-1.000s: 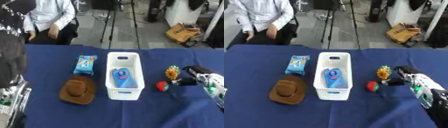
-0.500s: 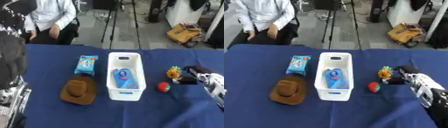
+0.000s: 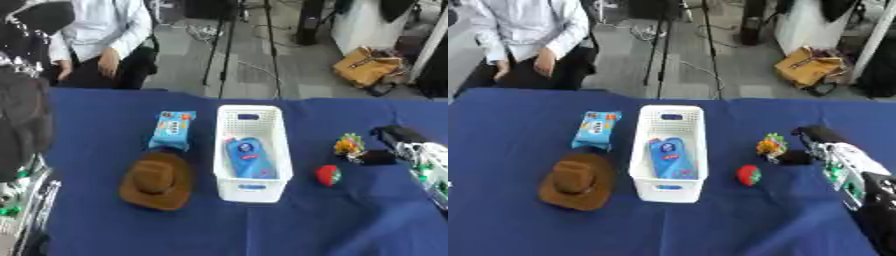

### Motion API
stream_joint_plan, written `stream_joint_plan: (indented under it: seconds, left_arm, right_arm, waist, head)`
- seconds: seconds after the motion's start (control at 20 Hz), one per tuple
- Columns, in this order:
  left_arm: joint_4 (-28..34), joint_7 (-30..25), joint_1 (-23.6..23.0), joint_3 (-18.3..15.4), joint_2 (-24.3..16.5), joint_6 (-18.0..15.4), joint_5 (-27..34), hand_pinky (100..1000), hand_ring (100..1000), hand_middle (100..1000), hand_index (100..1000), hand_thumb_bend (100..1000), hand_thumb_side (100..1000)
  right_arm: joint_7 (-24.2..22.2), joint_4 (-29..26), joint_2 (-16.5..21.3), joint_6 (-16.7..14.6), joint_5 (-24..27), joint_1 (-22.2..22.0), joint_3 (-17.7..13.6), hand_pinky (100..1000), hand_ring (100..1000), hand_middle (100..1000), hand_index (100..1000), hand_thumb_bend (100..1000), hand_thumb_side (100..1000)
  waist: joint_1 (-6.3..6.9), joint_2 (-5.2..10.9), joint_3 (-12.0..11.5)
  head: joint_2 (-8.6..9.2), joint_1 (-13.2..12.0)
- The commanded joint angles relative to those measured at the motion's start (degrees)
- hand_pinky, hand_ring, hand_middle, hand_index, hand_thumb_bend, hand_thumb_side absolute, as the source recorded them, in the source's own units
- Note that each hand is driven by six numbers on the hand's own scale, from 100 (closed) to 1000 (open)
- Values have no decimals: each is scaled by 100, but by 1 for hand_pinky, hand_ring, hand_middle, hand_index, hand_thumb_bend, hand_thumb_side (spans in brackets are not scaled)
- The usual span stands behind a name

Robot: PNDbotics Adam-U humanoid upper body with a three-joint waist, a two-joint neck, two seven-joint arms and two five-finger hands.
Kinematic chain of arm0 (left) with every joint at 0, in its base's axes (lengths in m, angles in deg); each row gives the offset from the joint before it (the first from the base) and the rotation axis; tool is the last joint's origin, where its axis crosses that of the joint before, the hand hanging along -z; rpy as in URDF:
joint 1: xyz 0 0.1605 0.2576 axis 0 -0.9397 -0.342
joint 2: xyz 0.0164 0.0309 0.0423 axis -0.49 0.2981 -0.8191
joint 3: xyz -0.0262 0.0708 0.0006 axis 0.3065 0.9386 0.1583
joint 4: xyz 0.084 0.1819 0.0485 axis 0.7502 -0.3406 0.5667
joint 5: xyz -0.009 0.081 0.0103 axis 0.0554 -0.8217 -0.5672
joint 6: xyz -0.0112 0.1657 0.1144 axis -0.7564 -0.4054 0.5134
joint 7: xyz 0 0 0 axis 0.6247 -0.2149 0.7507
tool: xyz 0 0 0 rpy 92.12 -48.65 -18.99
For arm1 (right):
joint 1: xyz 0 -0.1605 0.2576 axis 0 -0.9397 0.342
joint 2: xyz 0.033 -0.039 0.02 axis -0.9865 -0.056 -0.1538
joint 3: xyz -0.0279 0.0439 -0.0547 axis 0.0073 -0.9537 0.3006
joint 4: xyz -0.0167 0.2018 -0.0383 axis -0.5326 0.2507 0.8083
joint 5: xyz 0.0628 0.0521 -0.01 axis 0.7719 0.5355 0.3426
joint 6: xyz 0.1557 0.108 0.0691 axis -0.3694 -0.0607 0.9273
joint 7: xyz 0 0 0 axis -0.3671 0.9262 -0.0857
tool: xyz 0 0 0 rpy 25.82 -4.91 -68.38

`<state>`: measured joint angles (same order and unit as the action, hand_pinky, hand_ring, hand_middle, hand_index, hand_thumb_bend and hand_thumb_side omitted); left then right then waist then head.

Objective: Pick up objects on the table and place them in the box.

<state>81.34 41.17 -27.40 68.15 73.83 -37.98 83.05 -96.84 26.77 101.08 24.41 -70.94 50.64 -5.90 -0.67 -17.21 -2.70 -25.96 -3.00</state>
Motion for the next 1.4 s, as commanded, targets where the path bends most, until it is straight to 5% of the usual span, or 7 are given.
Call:
stream_joint_plan:
  seconds: [0.05,0.95,1.4]
  left_arm:
    - [82,-29,116,12,-59,-3,33,838,766,788,819,100,875]
    - [82,-85,158,25,-33,3,55,838,767,789,818,100,872]
    - [82,-93,160,25,-22,7,65,837,768,789,817,100,869]
  right_arm:
    - [71,23,136,-10,-106,161,-95,919,958,843,944,727,780]
    - [59,157,89,-140,-175,225,-202,925,959,847,939,747,769]
    - [-152,203,89,-458,-156,230,-275,922,938,786,889,793,644]
  waist:
    - [10,85,-5]
    - [24,42,-53]
    - [26,25,-52]
  head:
    - [69,27]
    - [138,44]
    - [148,28]
